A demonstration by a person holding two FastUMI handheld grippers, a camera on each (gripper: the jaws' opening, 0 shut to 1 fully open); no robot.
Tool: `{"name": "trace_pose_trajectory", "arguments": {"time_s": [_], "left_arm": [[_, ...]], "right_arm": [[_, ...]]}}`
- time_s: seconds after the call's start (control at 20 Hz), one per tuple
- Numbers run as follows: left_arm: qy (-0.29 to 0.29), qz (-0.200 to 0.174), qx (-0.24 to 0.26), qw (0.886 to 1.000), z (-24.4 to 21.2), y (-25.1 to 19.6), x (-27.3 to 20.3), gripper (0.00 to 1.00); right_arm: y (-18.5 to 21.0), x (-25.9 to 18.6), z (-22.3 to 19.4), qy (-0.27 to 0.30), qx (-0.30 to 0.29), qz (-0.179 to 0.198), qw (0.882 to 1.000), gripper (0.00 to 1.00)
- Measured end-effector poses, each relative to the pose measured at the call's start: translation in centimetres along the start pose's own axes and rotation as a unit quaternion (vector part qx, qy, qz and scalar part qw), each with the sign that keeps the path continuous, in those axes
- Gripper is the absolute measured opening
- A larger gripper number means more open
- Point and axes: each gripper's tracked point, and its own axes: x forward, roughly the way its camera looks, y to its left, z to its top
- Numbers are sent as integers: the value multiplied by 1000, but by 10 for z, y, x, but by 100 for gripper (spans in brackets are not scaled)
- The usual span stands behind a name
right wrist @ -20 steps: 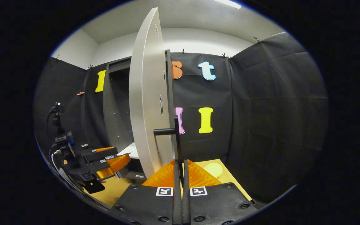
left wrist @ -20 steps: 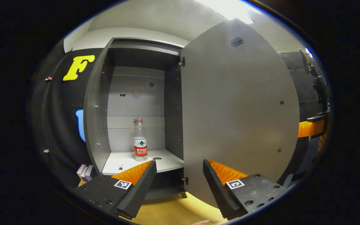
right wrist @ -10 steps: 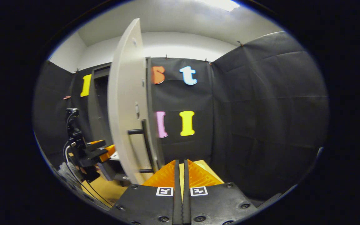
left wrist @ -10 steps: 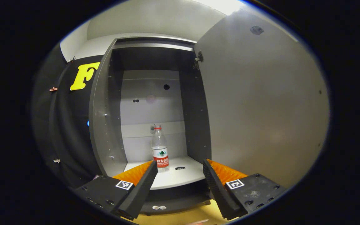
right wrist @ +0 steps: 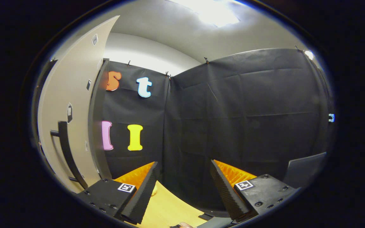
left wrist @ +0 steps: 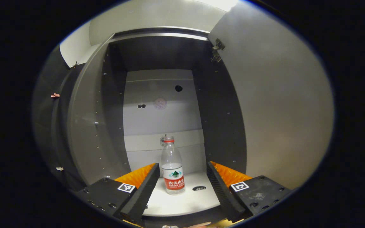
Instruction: Open the cabinet door with the right hand, grasp the bottle in the cabinet with the left hand and place it on the coaster, then close the cabinet door with the right hand.
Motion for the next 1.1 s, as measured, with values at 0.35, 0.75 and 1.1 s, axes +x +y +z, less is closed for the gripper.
{"name": "trace_pose_trajectory", "arguments": {"time_s": [0.35, 0.75, 1.1], "left_arm": [[16, 33, 6, 999, -29, 22, 71, 93], [51, 47, -6, 998, -65, 37, 111, 93], [64, 20, -8, 998, -79, 25, 132, 94]], "right_arm": [[15, 29, -21, 34, -20, 8, 999, 94], [30, 48, -26, 44, -27, 23, 998, 97], [31, 49, -26, 51, -26, 26, 998, 98]]}}
